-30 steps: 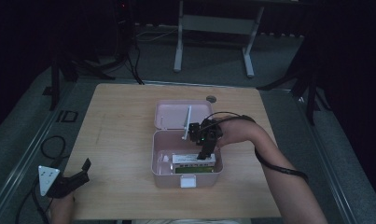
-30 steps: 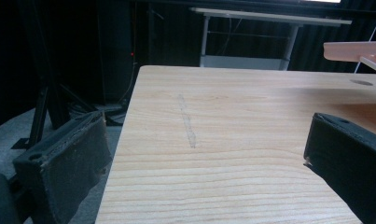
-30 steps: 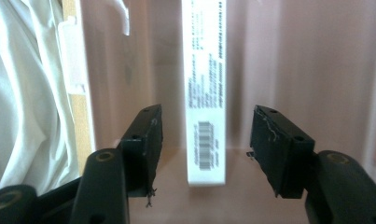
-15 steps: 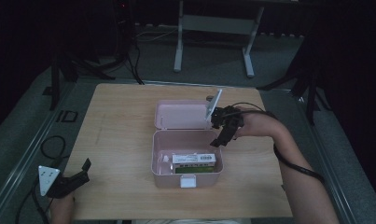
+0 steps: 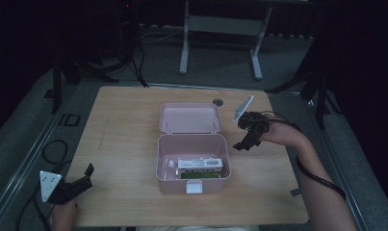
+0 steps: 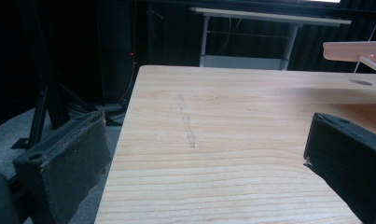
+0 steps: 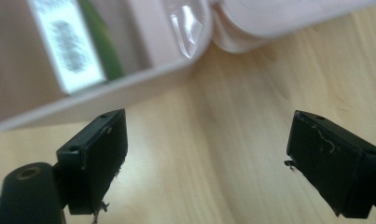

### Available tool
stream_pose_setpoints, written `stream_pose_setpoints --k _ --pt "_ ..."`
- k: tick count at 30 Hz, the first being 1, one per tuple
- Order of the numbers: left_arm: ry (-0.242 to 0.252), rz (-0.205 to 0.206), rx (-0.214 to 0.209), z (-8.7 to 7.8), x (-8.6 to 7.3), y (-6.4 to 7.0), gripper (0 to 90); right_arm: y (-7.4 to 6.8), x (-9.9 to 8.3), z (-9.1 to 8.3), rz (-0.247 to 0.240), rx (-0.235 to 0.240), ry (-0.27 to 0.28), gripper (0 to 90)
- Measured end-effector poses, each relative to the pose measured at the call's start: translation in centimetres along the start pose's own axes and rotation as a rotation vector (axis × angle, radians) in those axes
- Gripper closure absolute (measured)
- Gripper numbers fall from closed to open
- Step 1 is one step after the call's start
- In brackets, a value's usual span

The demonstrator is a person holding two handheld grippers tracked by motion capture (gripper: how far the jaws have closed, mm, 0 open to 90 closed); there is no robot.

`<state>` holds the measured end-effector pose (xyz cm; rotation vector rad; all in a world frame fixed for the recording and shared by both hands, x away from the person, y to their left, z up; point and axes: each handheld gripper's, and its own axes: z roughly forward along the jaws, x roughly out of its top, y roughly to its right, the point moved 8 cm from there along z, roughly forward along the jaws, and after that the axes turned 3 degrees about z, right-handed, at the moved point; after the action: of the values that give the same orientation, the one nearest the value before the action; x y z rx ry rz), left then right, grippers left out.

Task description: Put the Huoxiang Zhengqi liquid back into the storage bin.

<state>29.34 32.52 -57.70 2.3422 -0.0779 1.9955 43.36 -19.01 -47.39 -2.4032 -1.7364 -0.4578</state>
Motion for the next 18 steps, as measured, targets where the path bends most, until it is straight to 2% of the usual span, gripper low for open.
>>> stream_pose_setpoints --k 5,9,12,14,18 --pt "0.001 -0.001 0.000 0.0 0.0 0.0 0.3 1.3 -1.2 1.0 0.037 -0.042 0.032 12.2" --pt "0.002 -0.001 -0.001 0.0 0.0 0.0 0.2 2.2 -2.3 2.2 0.079 -0.086 0.090 12.2" --pt "0.003 -0.002 -0.002 0.0 0.0 0.0 0.2 3.0 -3.1 3.1 0.131 -0.117 0.151 12.2" --pt "0.003 -0.002 -0.002 0.0 0.0 0.0 0.2 3.6 -3.8 3.8 0.161 -0.164 0.189 12.2" --pt "0.003 -0.003 -0.002 0.0 0.0 0.0 0.2 4.3 -5.5 5.6 0.230 -0.196 0.232 11.5"
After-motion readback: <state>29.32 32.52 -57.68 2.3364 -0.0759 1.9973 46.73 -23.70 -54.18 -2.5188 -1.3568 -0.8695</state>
